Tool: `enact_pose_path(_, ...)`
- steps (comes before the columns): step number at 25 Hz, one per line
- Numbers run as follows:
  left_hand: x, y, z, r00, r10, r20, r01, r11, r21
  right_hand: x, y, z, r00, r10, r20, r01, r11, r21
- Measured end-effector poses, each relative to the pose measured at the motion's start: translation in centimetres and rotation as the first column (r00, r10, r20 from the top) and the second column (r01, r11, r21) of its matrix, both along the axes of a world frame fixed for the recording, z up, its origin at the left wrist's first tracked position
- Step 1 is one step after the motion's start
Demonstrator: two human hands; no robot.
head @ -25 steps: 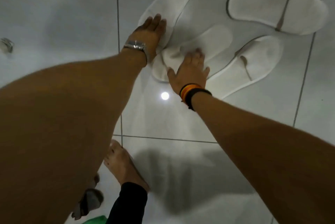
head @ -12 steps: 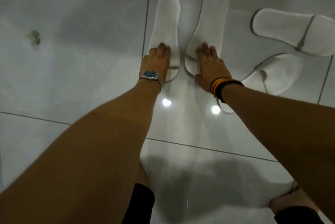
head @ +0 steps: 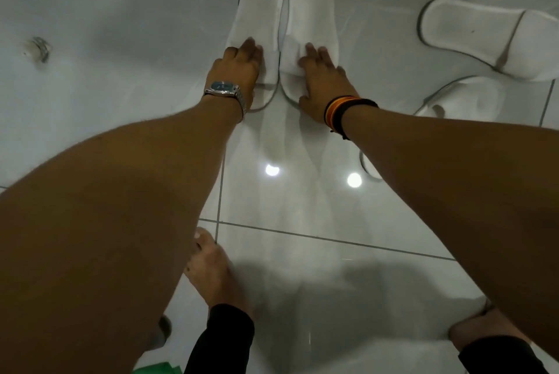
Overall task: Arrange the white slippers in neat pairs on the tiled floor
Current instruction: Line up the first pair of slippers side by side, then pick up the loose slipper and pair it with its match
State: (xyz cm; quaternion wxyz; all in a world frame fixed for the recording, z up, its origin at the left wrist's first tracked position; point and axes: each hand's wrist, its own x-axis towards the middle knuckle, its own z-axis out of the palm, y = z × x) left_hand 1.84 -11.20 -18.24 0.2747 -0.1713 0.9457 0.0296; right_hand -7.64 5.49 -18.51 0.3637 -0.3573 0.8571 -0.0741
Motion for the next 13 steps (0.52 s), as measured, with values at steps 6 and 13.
enact_pose_path(6, 1.2, 4.9, 1.0, 0.976, 0.084, -0.2, -0.073, 0.996, 0.058, -0.7, 4.0, 1.7, 0.993, -0.085, -0.078, 0.082, 0.996, -0.039)
enact_pose_path(13, -4.1, 24.9, 3.0, 0.942, 0.054, -0.33, 0.118, 0.87, 0.479, -10.4, 16.1, 4.0, 0.911, -0.304, -0.277, 0.349, 0.928, 0.13)
